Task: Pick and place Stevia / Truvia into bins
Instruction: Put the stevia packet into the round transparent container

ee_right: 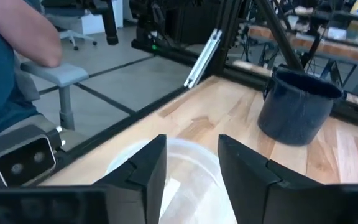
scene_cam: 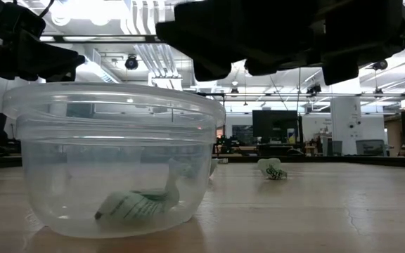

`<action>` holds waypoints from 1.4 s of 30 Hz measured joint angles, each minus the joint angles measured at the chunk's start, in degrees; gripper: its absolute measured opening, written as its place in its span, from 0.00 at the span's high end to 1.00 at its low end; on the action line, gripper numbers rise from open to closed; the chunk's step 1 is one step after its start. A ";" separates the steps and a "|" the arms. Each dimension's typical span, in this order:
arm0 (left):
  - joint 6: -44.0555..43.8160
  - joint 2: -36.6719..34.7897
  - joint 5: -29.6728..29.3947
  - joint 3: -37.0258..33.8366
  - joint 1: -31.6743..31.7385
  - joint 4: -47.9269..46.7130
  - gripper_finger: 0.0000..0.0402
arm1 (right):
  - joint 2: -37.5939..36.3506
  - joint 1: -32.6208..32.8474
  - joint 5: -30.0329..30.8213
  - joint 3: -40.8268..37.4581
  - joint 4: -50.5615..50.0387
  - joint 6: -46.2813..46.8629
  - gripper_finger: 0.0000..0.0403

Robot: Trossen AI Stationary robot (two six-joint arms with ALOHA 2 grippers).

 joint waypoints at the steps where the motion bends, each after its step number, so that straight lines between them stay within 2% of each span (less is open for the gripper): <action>1: 0.02 0.00 -0.02 0.00 -0.01 0.00 0.86 | -0.02 -0.10 0.34 0.00 -0.71 -0.08 0.66; 6: 0.00 0.00 0.00 0.00 -0.01 0.00 0.86 | -1.39 -0.94 0.54 -0.04 -6.73 -0.38 0.65; 12: 0.02 0.04 -0.01 0.00 -0.01 0.01 0.86 | -6.60 -2.13 0.86 -0.20 -17.48 -0.08 0.65; 18: 0.02 0.00 0.00 0.00 -0.01 0.00 0.86 | -12.03 -2.09 5.74 -3.01 -24.84 0.05 0.65; 23: 0.00 0.00 0.00 0.00 -0.01 0.00 0.86 | -16.59 -2.11 11.16 -7.83 -25.41 0.09 0.66; 31: 0.02 0.00 -0.01 0.00 -0.01 -0.01 0.86 | -20.75 -2.13 12.97 -13.82 -23.65 1.97 0.69; 35: 0.02 0.03 0.00 0.00 0.00 0.02 0.86 | -22.06 -2.13 15.77 -15.99 -23.69 2.95 0.70; 42: 0.02 0.00 -0.01 0.00 -0.01 0.00 0.86 | -22.62 -2.11 16.80 -18.95 -23.26 3.11 0.71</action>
